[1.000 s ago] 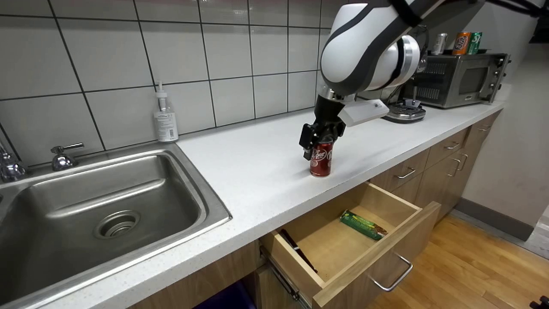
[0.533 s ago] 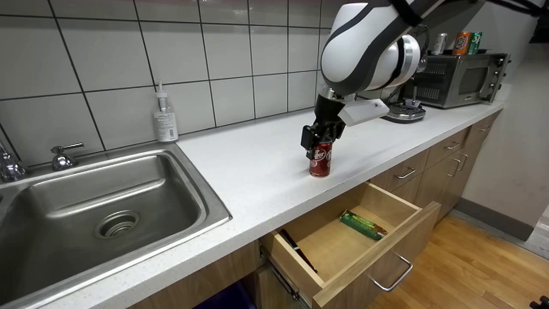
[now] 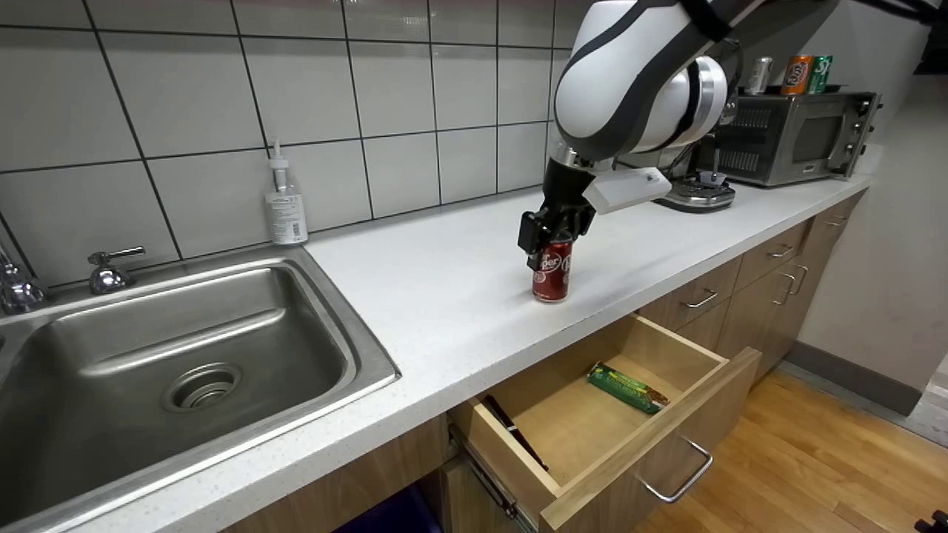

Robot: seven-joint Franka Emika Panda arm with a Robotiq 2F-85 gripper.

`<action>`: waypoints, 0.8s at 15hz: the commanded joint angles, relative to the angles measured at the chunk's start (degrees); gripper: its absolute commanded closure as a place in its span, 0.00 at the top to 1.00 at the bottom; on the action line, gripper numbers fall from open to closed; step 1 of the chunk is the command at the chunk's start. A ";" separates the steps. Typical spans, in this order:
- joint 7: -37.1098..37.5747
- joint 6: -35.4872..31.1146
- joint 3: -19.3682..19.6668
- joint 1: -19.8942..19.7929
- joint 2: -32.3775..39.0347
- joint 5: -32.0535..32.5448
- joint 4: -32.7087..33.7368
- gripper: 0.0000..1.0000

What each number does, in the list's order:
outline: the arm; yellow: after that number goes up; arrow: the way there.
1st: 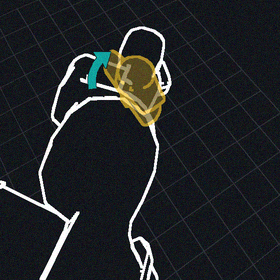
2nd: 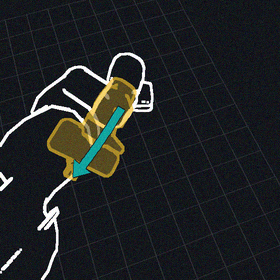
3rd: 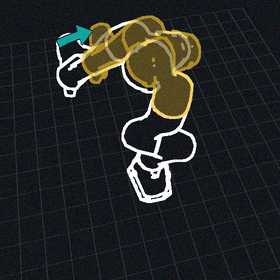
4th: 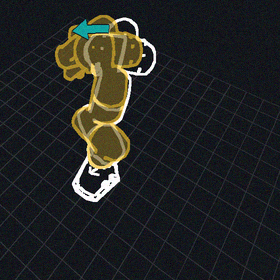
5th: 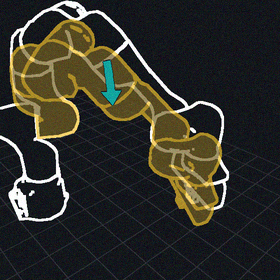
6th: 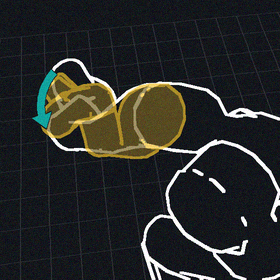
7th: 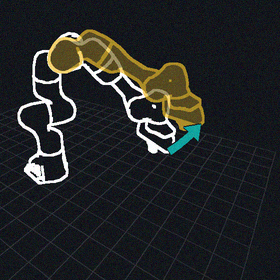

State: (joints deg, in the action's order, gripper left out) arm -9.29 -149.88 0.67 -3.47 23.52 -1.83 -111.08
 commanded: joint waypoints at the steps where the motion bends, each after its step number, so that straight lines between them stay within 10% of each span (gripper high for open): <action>1: 0.95 -1.59 -0.31 -0.27 -3.81 0.02 -2.83 0.39; 12: -1.79 -4.00 -0.29 -0.43 -12.23 0.80 -14.40 0.39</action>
State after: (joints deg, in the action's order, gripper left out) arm -9.82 -152.45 0.57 -3.41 16.46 -1.77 -120.09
